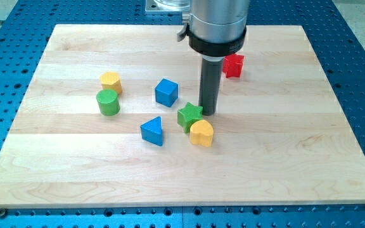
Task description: Push the green star into the green circle
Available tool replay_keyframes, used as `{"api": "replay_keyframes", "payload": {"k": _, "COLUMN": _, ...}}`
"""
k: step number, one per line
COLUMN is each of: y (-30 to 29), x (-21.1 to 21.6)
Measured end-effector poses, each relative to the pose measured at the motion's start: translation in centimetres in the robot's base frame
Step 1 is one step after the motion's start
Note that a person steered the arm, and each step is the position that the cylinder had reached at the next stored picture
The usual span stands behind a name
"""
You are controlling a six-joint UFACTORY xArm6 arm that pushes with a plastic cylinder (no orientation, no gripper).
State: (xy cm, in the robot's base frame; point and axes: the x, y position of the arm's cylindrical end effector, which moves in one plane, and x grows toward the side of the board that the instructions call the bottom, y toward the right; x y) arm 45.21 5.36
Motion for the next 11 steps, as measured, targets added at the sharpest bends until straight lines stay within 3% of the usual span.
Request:
{"api": "replay_keyframes", "payload": {"k": 2, "y": 0.2, "x": 4.1}}
{"api": "replay_keyframes", "payload": {"k": 6, "y": -10.8, "x": 2.6}}
{"api": "replay_keyframes", "payload": {"k": 10, "y": -7.6, "x": 2.1}}
{"api": "replay_keyframes", "payload": {"k": 11, "y": -11.3, "x": 0.8}}
